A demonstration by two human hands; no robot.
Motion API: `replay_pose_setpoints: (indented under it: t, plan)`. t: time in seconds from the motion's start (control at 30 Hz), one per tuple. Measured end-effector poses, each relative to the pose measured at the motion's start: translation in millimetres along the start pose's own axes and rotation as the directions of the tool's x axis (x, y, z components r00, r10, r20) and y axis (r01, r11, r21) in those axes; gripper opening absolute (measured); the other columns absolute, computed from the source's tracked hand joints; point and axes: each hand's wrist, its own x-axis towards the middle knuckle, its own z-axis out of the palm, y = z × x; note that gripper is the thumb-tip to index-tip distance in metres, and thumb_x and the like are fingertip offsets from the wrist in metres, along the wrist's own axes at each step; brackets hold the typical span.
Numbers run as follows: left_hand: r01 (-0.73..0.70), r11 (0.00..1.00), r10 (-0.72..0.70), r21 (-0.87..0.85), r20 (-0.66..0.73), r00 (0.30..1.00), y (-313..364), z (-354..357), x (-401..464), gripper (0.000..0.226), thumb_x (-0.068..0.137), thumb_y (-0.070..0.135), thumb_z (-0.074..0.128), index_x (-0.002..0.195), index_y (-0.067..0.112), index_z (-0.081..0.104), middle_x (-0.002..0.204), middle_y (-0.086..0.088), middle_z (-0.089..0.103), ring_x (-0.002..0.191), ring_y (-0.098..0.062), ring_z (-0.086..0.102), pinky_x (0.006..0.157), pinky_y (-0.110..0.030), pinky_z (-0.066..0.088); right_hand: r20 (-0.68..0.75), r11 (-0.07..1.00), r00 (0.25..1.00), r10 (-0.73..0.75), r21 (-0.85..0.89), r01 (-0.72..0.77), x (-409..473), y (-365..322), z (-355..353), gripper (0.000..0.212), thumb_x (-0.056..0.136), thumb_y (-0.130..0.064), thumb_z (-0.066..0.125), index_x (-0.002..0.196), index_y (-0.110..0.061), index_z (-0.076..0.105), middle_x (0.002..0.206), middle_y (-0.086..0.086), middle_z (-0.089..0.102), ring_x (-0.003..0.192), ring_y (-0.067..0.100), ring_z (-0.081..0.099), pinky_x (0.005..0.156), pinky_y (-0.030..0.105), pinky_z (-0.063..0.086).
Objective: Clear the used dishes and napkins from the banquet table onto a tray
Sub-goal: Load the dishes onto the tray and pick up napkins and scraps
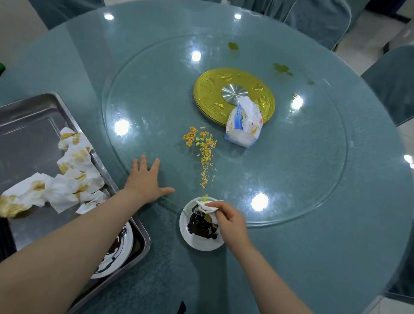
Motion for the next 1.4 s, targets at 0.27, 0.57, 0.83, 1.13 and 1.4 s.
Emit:
replay_pose_setpoints:
  t: [0.27, 0.57, 0.83, 1.13, 1.4]
  plan:
    - [0.001, 1.000, -0.001, -0.007, 0.006, 1.000, -3.2, -1.5, 0.9, 0.111, 0.077, 0.077, 0.051, 0.155, 0.020, -0.005, 0.159, -0.021, -0.012, 0.146, -0.043, -0.007, 0.119, -0.048, 0.007, 0.054, 0.999, 0.998, 0.030, -0.013, -0.030, -9.3, 4.2, 4.0, 0.039, 0.094, -0.009, 0.049, 0.091, -0.039, 0.074, 0.100, -0.012, 0.072, 0.100, 0.017, 0.064, 0.091, 0.038, 0.051]
    - [-0.001, 1.000, 0.000, 0.018, 0.017, 1.000, 0.3, -2.2, -1.5, 0.110, 0.079, 0.077, 0.049, 0.154, 0.019, -0.007, 0.158, -0.022, -0.012, 0.146, -0.043, -0.006, 0.119, -0.048, 0.007, 0.168, 0.999, 0.985, 0.044, 0.008, -0.046, 21.8, -44.8, -25.2, 0.033, 0.092, 0.002, 0.049, 0.096, -0.018, 0.075, 0.091, -0.002, 0.072, 0.083, 0.007, 0.062, 0.074, 0.015, 0.050]
    - [0.008, 1.000, -0.008, -0.014, 0.014, 1.000, 5.8, -1.1, -7.0, 0.109, 0.079, 0.075, 0.050, 0.154, 0.021, -0.008, 0.159, -0.021, -0.015, 0.146, -0.042, -0.008, 0.118, -0.049, 0.011, 0.059, 0.998, 0.998, 0.012, -0.062, -0.008, 84.3, -75.8, -40.6, 0.030, 0.097, -0.003, 0.044, 0.100, -0.017, 0.070, 0.084, -0.006, 0.066, 0.071, 0.005, 0.054, 0.061, 0.014, 0.043]
    - [0.023, 1.000, -0.023, -0.020, 0.000, 1.000, 10.6, 1.5, -9.3, 0.109, 0.080, 0.075, 0.050, 0.154, 0.021, -0.008, 0.159, -0.020, -0.015, 0.146, -0.041, -0.010, 0.118, -0.048, 0.011, -0.141, 0.973, 0.977, -0.163, -0.190, 0.135, 161.3, -91.1, -32.7, 0.028, 0.096, -0.012, 0.045, 0.107, -0.017, 0.070, 0.099, -0.002, 0.068, 0.090, 0.015, 0.059, 0.074, 0.026, 0.048]
    - [0.011, 1.000, -0.011, 0.018, -0.010, 1.000, 7.0, 4.7, -7.4, 0.110, 0.078, 0.079, 0.044, 0.154, 0.021, -0.010, 0.159, -0.020, -0.014, 0.146, -0.041, -0.010, 0.119, -0.047, 0.009, -0.196, 0.950, 0.970, -0.146, -0.302, 0.081, 204.2, -96.0, -15.3, 0.032, 0.099, -0.014, 0.041, 0.118, -0.019, 0.066, 0.111, 0.003, 0.067, 0.099, 0.021, 0.059, 0.077, 0.030, 0.048]
